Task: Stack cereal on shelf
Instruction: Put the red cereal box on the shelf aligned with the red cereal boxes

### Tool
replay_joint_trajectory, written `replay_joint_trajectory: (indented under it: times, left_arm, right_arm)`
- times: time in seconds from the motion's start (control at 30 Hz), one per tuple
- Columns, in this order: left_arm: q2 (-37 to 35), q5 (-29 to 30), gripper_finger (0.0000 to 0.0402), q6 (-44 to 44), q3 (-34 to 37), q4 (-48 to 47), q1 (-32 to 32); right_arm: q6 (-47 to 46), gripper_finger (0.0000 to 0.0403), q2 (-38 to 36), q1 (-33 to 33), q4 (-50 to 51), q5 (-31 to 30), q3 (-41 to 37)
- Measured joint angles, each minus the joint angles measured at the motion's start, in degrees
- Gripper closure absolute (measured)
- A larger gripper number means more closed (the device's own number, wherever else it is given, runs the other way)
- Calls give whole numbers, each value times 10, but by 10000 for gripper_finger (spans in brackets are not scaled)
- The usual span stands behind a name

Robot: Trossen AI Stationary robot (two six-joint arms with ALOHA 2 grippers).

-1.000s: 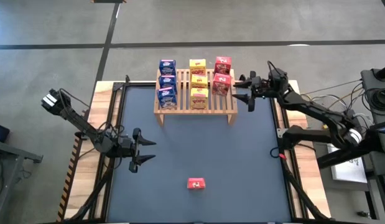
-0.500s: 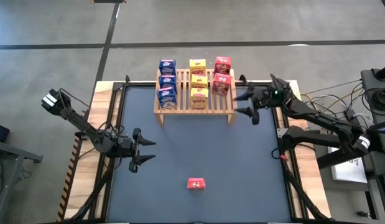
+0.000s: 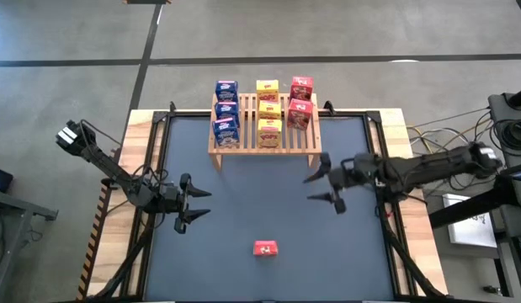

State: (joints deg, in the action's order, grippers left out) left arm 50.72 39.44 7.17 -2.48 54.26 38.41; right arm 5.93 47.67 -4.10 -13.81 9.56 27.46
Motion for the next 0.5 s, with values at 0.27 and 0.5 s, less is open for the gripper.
replay_joint_trajectory:
  times: [0.27, 0.5]
  left_arm:
    - [0, 1, 161, 0, 0, 0, 0]
    - [1, 2, 161, 8, 0, -3, 0]
  right_arm:
    - [-37, 172, 151, -148, -195, -57, 0]
    - [-59, 172, 306, -198, -255, -186, 45]
